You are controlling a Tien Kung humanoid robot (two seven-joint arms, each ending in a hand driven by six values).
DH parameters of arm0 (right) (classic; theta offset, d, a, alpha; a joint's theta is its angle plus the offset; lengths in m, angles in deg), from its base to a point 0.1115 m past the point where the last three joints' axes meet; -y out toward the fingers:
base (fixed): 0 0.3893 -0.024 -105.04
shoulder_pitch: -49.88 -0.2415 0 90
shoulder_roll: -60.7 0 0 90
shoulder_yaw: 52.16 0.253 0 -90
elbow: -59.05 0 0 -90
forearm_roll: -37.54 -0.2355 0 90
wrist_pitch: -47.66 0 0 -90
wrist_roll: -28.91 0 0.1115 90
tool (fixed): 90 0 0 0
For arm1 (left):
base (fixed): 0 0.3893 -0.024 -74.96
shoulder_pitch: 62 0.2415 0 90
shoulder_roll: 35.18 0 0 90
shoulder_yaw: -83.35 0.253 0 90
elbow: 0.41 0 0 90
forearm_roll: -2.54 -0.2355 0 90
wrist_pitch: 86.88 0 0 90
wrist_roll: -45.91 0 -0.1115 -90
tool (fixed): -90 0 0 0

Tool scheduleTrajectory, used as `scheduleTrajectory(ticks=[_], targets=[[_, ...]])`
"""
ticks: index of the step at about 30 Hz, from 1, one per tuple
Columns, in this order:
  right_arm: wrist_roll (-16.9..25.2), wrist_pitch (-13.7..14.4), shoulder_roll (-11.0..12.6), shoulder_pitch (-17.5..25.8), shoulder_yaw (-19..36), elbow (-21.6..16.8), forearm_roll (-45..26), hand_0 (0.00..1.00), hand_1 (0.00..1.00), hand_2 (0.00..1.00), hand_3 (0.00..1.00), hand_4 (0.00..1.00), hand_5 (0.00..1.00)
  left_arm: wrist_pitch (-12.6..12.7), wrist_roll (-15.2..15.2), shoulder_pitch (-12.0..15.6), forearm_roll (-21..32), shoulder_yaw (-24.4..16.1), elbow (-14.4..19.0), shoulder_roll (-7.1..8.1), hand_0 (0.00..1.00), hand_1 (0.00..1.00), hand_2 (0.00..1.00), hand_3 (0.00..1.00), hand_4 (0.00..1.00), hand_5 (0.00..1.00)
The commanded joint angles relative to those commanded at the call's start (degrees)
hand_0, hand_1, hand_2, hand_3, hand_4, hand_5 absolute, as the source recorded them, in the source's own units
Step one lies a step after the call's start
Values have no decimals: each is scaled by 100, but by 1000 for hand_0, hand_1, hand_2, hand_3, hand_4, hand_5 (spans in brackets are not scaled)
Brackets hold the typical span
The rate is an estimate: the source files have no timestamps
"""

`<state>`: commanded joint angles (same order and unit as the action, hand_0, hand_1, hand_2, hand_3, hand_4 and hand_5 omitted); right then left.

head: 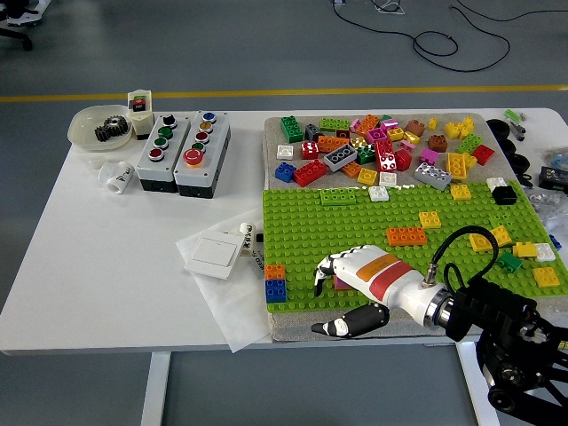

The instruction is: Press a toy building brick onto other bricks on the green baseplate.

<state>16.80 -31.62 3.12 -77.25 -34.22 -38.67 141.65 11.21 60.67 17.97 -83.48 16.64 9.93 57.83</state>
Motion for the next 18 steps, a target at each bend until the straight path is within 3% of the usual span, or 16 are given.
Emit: scheduleTrajectory(ticks=[18], targets=[[37,-40,-22,25,-1,256,85,666,661,714,568,917,595,-9,8,21,-28,-4,5,-8,779,778,785,579,612,622]])
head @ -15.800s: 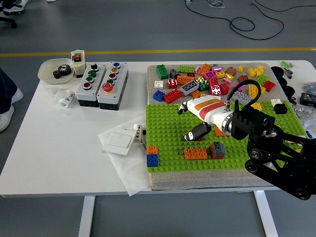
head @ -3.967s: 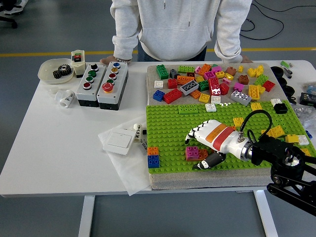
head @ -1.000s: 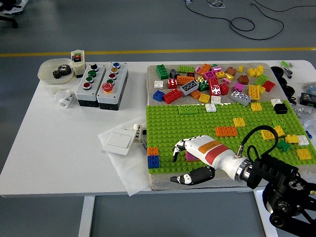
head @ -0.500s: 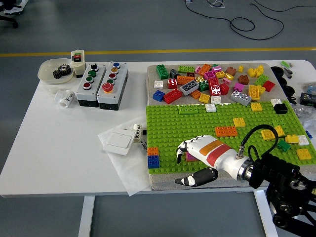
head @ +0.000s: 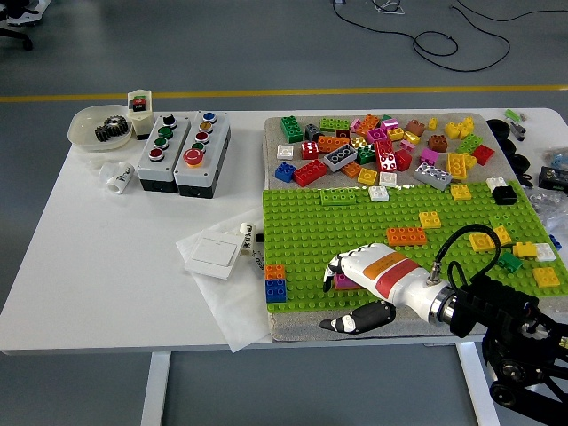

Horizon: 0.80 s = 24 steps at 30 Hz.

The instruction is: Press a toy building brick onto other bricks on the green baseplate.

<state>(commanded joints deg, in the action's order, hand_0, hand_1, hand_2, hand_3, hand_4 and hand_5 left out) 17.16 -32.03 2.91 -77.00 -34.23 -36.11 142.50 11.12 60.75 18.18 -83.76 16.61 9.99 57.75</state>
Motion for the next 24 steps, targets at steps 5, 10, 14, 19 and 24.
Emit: scheduleTrajectory(ticks=[5,10,14,19,24], targets=[[10,11,-14,8,6,66,27,667,661,713,568,919,598,-7,5,4,-9,-3,3,-1,784,778,787,580,612,623],[18,5,-29,17,-15,119,28,669,661,713,569,920,599,-13,11,7,-25,-14,5,-1,786,781,788,579,612,623],[14,-4,-23,21,-25,104,35,669,661,713,569,920,599,-13,7,6,-13,-5,5,3,786,781,788,579,612,623],[14,-1,-31,12,-27,79,40,669,662,713,568,920,600,-9,5,0,-18,-10,3,5,785,780,788,580,612,623],[17,2,-46,8,-44,109,31,669,662,713,569,920,600,-8,4,-11,-3,3,3,9,786,781,788,580,612,623]])
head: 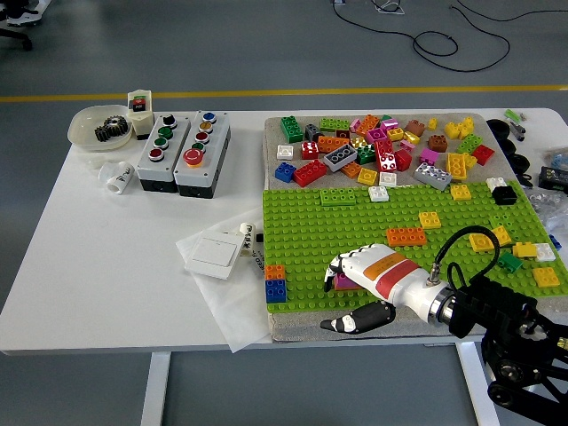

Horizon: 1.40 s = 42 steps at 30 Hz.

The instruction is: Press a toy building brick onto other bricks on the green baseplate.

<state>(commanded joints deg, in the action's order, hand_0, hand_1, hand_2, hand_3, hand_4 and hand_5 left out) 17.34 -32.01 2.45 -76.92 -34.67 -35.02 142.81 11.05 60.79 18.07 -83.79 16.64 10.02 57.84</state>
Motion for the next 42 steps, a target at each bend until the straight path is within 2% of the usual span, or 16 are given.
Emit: scheduleTrajectory(ticks=[20,35,42], targets=[[-12,-22,-49,-17,-67,2,16,669,662,714,567,920,598,8,-3,-13,30,13,-2,4,785,779,788,580,612,623],[-112,-78,26,20,308,-335,174,668,661,714,566,918,597,13,1,-6,19,-9,-5,1,785,777,787,579,612,623],[-99,34,6,145,638,-254,188,668,660,713,565,918,596,10,3,1,-3,-18,-5,-6,785,778,788,580,612,623]])
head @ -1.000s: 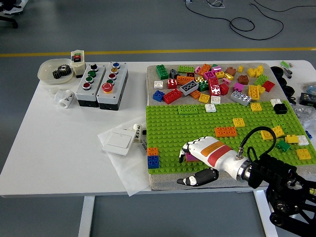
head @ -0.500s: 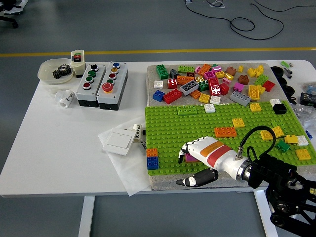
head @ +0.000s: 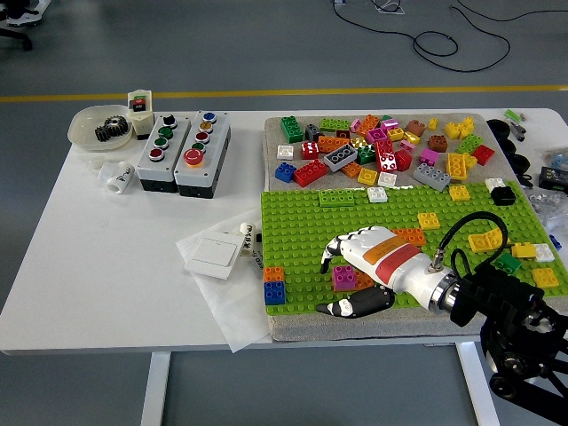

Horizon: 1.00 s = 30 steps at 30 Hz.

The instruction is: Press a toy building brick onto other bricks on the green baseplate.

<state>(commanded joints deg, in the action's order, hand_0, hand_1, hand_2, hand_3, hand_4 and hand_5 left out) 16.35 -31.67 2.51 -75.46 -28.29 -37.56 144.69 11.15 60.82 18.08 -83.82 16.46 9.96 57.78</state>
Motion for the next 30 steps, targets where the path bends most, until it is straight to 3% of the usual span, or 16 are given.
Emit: scheduleTrajectory(ticks=[1,5,6,9,10,11,15,16,21,22,27,30], targets=[[12,40,-10,24,44,25,-18,668,660,713,565,918,596,1,-1,2,0,-2,-1,0,785,778,788,580,612,623],[148,684,-104,232,620,279,-276,695,674,715,573,914,597,9,-10,20,-16,-27,-6,-4,785,779,789,579,612,623],[328,1059,-198,327,921,459,-619,695,674,715,573,914,597,7,-6,43,-61,-70,-6,-9,785,779,789,579,612,623],[430,1366,-260,369,1123,555,-990,695,674,715,573,914,597,9,-2,59,-98,-105,-6,-16,785,779,789,579,612,623],[525,1507,-304,384,1218,608,-1206,759,718,752,648,928,602,5,3,70,-138,-136,-6,-26,785,782,788,580,612,623],[609,1621,-338,393,1284,647,-1467,759,718,752,648,928,602,4,6,79,-160,-155,-6,-33,785,782,788,580,612,623],[1167,2055,-475,424,1532,828,-2435,759,718,752,648,928,602,-10,17,125,-220,-225,-5,-54,785,782,788,580,612,623],[1312,2134,-497,430,1580,867,-2658,779,752,787,737,978,682,-16,20,133,-235,-239,-4,-57,796,783,789,580,612,623],[1967,2334,-589,485,1853,1136,-3887,779,752,787,737,978,682,-46,26,163,-275,-270,1,-76,796,783,789,580,612,623],[2167,2348,-606,513,1936,1205,-4148,795,767,809,813,998,815,-55,28,170,-291,-278,3,-82,803,781,789,580,612,623],[2941,2237,-671,653,2332,1444,-5340,795,767,809,813,998,815,-127,50,176,-376,-304,14,-125,803,781,789,580,612,623],[3021,2155,-683,705,2550,1541,-6047,808,777,818,826,998,854,-156,68,183,-383,-305,19,-152,807,783,787,580,612,623]])
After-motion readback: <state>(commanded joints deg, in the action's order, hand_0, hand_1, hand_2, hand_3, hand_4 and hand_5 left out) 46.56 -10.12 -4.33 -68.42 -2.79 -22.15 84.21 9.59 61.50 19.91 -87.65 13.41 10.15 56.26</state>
